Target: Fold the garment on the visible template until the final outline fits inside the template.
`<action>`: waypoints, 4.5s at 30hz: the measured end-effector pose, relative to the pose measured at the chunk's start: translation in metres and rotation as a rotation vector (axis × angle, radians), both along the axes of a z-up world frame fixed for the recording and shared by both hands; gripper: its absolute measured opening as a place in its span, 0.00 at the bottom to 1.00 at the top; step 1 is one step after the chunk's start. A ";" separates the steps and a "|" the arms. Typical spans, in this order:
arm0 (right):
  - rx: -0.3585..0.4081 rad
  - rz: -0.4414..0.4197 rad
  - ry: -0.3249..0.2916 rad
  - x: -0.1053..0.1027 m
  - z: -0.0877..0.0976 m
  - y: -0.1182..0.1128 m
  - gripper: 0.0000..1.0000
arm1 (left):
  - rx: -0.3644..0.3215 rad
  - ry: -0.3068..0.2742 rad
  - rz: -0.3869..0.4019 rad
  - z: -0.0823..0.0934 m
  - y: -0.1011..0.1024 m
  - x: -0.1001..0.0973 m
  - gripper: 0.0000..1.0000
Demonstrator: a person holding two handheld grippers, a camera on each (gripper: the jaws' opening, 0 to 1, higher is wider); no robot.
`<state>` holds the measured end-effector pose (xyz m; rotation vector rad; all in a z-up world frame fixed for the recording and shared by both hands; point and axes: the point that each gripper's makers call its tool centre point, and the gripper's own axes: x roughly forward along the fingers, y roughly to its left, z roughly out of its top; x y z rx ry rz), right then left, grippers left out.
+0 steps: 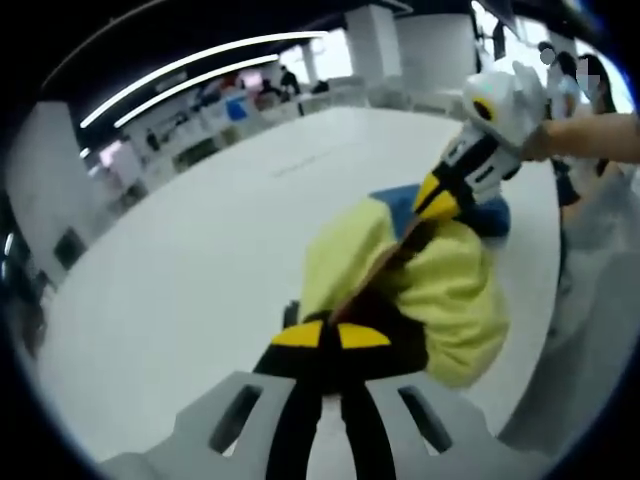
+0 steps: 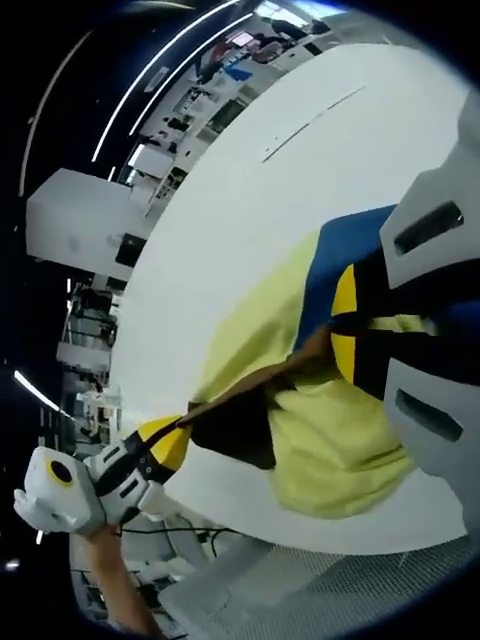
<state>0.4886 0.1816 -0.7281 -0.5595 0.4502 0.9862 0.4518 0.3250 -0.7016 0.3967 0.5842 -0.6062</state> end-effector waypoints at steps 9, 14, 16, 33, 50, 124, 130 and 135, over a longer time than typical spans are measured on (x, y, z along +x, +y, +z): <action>0.078 -0.048 0.009 0.005 0.021 -0.004 0.04 | 0.030 -0.024 -0.010 0.008 0.000 0.004 0.00; 0.106 -0.066 -0.001 0.010 0.038 -0.009 0.03 | 0.019 -0.044 -0.019 0.026 -0.003 0.008 0.00; 0.115 -0.069 -0.007 0.012 0.046 -0.011 0.03 | 0.023 -0.053 -0.031 0.033 -0.005 0.010 0.00; 0.191 -0.114 -0.127 0.020 0.125 -0.033 0.02 | 0.076 -0.168 -0.138 0.106 -0.025 0.029 0.00; 0.227 -0.097 -0.280 0.020 0.217 -0.052 0.01 | 0.143 -0.294 -0.251 0.191 -0.051 0.031 0.00; 0.308 0.089 -0.646 -0.219 0.410 -0.076 0.01 | 0.100 -0.597 -0.534 0.379 -0.081 -0.203 0.00; 0.297 0.053 -0.564 -0.199 0.376 -0.080 0.01 | 0.109 -0.506 -0.539 0.344 -0.090 -0.187 0.00; 0.287 0.023 -0.535 -0.180 0.360 -0.084 0.01 | 0.125 -0.458 -0.500 0.323 -0.088 -0.163 0.00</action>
